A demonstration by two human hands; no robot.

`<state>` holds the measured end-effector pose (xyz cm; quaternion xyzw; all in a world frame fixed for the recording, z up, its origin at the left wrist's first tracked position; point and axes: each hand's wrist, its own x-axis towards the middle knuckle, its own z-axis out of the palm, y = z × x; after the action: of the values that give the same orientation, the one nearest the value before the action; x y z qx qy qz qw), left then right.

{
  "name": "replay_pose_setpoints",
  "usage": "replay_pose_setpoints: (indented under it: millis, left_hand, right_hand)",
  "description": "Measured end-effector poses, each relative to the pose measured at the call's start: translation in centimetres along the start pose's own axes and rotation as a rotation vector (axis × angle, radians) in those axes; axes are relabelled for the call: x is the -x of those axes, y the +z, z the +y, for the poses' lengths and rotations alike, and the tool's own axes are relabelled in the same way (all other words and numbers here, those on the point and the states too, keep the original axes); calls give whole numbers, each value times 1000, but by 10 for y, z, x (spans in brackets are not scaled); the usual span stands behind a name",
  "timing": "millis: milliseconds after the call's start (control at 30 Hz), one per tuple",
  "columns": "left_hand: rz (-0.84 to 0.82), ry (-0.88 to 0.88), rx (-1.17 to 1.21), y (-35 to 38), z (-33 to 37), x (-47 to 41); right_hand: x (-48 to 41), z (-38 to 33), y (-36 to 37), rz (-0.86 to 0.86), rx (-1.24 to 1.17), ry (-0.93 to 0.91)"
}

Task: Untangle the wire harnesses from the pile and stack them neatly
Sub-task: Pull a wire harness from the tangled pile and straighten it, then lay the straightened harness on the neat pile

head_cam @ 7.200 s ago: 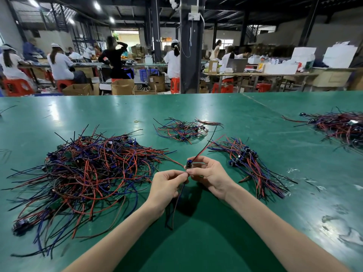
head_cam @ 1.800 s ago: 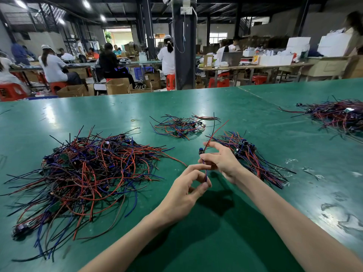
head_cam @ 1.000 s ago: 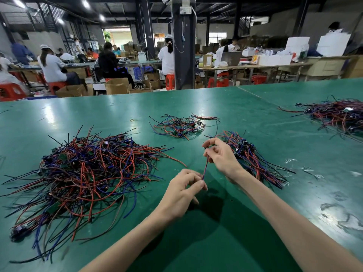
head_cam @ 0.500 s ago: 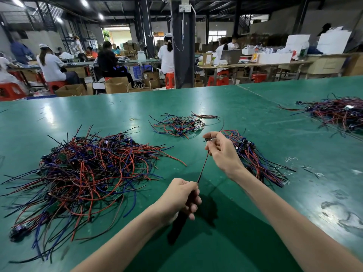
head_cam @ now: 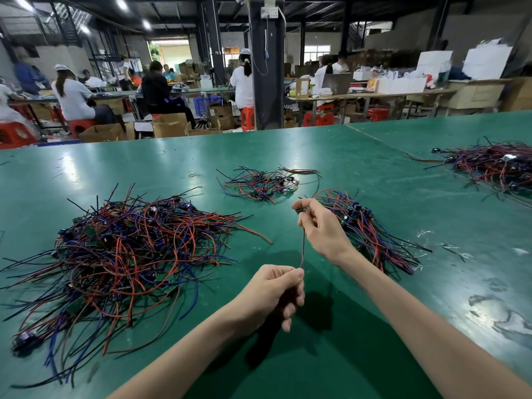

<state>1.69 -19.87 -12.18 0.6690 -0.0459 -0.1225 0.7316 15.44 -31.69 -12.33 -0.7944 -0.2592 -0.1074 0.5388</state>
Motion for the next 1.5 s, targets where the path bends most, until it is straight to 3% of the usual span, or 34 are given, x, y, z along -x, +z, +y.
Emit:
replay_pose_setpoints:
  millis: [333, 500, 633, 1100, 1167, 1233, 1367, 1500]
  left_hand:
    - [91, -67, 193, 0, 0, -5]
    - [86, -113, 215, -1, 3, -7]
    - [89, -116, 211, -5, 4, -8]
    - [156, -73, 231, 0, 0, -7]
    - [218, -14, 135, -3, 0, -8]
    - [326, 85, -104, -10, 1, -8]
    - [687, 374, -1060, -39, 3, -9]
    - [892, 247, -1446, -74, 14, -9]
  right_hand:
    - [-22, -21, -49, 49, 79, -97]
    - [-29, 7, -85, 4, 629, 36]
    - [-26, 17, -82, -102, 821, 190]
    - [-13, 29, -70, -112, 829, 190]
    - [-12, 28, -66, -105, 930, 122]
    - [-12, 27, -62, -165, 1063, 57]
    - [-11, 31, -55, -363, 1231, 124]
    - [-5, 32, -50, -345, 1252, 146]
